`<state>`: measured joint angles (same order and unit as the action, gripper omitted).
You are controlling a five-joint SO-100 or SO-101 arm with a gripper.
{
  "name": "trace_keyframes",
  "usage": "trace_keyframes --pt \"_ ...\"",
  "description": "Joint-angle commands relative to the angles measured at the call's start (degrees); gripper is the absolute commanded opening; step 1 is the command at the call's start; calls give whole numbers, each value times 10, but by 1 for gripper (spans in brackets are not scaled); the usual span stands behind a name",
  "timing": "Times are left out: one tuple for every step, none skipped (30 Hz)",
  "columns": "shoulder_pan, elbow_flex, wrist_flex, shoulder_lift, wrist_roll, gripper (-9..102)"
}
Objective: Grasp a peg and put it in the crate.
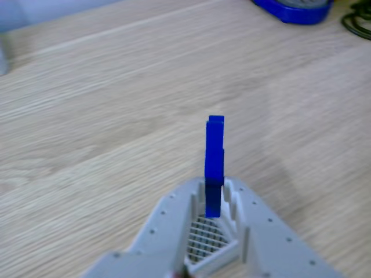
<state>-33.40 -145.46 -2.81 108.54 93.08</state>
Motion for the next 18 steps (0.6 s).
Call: trace_keyframes --pt "20 50 1 17 -7 -1" --pt "23 54 1 12 -7 -1" --pt "25 56 1 10 -6 -1" --pt "25 58 1 9 -4 -1" --pt "25 59 1 7 0 -1" --pt "23 59 1 7 1 -1" --pt "19 58 1 7 2 -1" --pt "18 56 1 7 2 -1" --pt "17 54 1 7 2 -1" --pt "17 54 1 8 2 -1" --pt "14 52 1 11 2 0" --pt "10 52 3 12 2 1" --pt "8 52 4 12 2 3" --pt "6 51 5 13 2 5" --pt "4 51 4 13 2 8" --pt "3 51 2 12 2 11" --pt "3 51 2 12 2 12" --pt "2 51 2 12 2 15"
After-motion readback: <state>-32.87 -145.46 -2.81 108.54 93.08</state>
